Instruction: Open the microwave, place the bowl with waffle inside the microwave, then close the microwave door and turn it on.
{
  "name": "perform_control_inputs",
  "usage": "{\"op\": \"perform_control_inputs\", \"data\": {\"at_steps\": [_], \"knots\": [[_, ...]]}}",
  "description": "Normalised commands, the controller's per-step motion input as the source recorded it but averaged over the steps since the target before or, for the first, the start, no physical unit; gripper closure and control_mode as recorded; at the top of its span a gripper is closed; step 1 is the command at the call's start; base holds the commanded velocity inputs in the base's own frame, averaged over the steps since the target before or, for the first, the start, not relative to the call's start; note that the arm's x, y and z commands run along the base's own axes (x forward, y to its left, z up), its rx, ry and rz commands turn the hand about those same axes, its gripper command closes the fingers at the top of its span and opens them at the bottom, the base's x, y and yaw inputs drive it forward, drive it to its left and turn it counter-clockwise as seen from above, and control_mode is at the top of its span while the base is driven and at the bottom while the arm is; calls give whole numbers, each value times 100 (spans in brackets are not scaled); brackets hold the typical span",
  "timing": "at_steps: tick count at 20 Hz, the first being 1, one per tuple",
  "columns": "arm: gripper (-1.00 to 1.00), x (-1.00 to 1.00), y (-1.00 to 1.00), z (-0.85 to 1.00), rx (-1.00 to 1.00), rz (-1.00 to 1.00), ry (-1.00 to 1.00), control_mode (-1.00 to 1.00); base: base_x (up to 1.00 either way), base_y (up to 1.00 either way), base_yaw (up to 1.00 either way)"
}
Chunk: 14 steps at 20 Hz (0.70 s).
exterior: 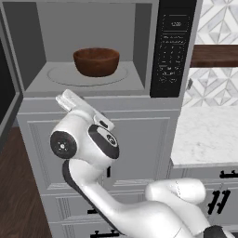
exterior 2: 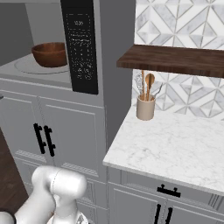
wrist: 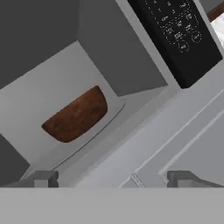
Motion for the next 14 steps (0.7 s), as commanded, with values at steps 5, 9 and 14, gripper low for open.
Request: {"op": "perform_control_inputs", "data": {"at_steps": [5,9,14], "knots": [[-100,-15,-47,-100,-3,-1,-26,-100,0,0,0],[-100,-1,4,-76,-14,0,-29,-100,0,0,0],[-100,-53,55,-10,-11,-2,-17,-100,0,0,0]]}}
